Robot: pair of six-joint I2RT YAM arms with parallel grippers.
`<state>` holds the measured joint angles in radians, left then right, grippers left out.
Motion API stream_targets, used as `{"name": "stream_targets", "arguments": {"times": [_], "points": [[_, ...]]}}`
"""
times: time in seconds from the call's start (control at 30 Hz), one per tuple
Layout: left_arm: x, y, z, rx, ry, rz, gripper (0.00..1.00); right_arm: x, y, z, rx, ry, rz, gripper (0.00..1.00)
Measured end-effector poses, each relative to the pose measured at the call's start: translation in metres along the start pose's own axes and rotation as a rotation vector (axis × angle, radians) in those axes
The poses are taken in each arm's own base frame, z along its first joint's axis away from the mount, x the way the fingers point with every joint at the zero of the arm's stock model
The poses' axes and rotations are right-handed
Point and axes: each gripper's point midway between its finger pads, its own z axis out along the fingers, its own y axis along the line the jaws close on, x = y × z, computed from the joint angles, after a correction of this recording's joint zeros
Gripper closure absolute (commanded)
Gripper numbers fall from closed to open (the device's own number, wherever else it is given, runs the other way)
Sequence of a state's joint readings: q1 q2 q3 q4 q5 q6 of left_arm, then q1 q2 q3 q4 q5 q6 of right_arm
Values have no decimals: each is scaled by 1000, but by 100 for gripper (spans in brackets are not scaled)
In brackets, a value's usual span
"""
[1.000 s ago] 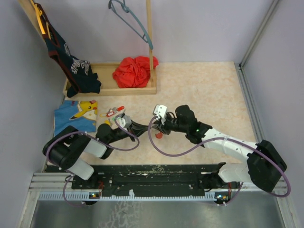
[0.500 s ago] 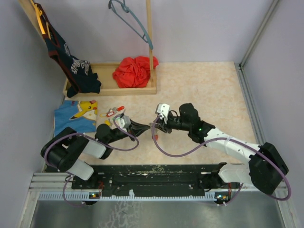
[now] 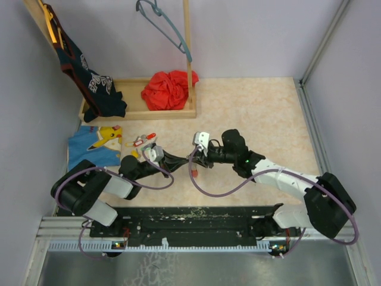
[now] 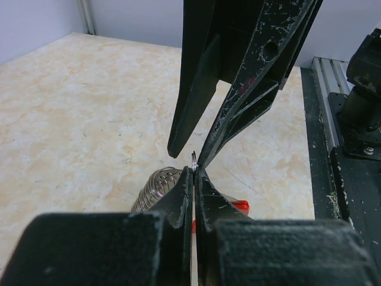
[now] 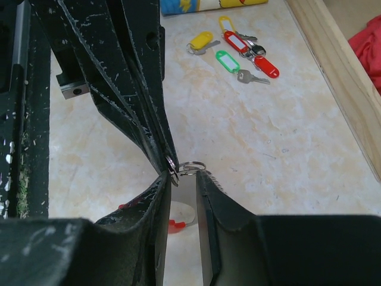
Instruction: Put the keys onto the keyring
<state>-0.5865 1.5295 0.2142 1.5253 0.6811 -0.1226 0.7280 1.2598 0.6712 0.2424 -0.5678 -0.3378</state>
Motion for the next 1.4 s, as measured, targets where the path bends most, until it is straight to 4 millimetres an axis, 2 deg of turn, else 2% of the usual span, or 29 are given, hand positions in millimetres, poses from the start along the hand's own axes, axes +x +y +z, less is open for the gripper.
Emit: {"name": "stream_targets", "arguments": {"times": [0.1,0.33,0.4,0.63,0.73,0.9,1.13,1.4], "points": [[0,-1,0,4,1,0,100,3,1,1,-10,3,3,81],[0,-1,-1,8,2,0,100,6,5,4,-39,0,4,100],[0,-1,-1,9,2,1,98,6,5,3,-43,-1,3,100],[5,-3,-5,9,15,5,77,10,9,1,-71,34,9,100],[7,-3,-9,-1,19,13,71,13,6,-2,-60,88,11,100],[-6,-2,-10,-10,-11,64,64,4,3,-2,-20,184,-48,100],[-25,-3,-10,-6,-56,144,63,-4,3,-3,16,306,-132,100],[-23,0,-5,5,-35,157,64,0,1,-8,39,404,-173,100]]}}
